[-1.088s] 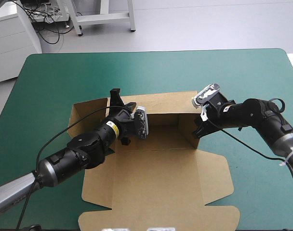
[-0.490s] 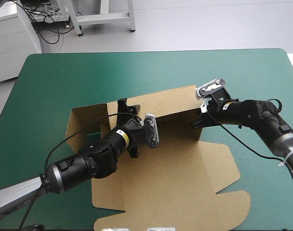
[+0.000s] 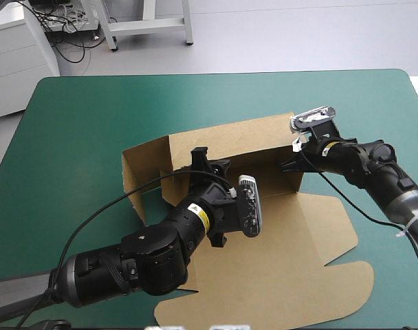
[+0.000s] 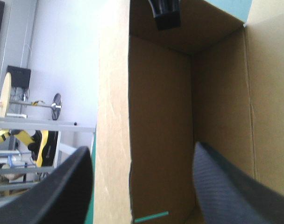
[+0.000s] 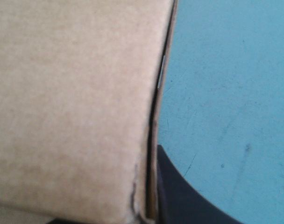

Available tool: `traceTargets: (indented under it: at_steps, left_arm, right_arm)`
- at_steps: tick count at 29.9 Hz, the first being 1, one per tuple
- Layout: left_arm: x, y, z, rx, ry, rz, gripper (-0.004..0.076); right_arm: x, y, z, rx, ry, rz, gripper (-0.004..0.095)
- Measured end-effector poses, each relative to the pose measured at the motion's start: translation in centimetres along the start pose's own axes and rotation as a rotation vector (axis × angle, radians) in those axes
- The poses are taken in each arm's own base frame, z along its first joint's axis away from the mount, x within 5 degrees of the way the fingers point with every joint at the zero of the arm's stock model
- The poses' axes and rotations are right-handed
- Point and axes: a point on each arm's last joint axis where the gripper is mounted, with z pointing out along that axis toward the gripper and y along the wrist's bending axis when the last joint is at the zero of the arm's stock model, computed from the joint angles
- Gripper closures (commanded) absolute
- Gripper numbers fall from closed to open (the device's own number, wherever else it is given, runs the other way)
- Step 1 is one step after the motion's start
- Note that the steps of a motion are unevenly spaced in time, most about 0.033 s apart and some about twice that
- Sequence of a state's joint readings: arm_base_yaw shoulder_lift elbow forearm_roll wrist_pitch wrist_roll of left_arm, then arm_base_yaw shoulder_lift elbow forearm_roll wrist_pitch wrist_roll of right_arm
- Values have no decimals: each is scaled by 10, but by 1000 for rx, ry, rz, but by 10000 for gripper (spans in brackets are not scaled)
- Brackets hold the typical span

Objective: Fold the box

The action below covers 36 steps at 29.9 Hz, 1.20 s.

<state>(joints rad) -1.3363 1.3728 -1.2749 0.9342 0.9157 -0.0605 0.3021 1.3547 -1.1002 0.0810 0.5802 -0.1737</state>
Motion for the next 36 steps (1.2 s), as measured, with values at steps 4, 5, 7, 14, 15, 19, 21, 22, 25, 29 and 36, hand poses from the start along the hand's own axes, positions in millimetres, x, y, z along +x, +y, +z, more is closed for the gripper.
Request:
traceTargets:
  at_steps: [4,5,7,14,15,19,21,22,25,29,36]
  left_arm:
    - [2,16,-10,-28,85,-13,725]
    - [3,20,-12,-27,96,-16,729]
    - [3,28,-14,-9,102,-45,729]
    - [28,84,-14,123,127,-290,730]
    - [33,94,-15,130,128,-335,730]
    - [54,123,-20,96,136,-461,730]
    - [68,134,-26,64,150,-514,730]
    - [76,139,-30,49,160,-541,730]
    - [95,150,-49,9,164,-621,730]
    - [119,157,-87,-70,154,-710,730]
    - [143,140,-117,-110,177,-797,730]
  right_arm:
    - [-2,0,0,4,-24,7,926]
    - [-3,0,0,5,-29,12,926]
    - [-3,0,0,6,-33,21,926]
    - [-3,0,0,7,-27,32,926]
    - [-2,0,0,7,-26,32,926]
    - [-2,0,0,6,-23,38,926]
    - [-2,0,0,6,-20,40,926]
    - [-2,0,0,6,-20,40,926]
    - [-1,0,0,5,-14,40,926]
    - [-1,0,0,4,-10,41,926]
    - [-1,0,0,3,-6,42,926]
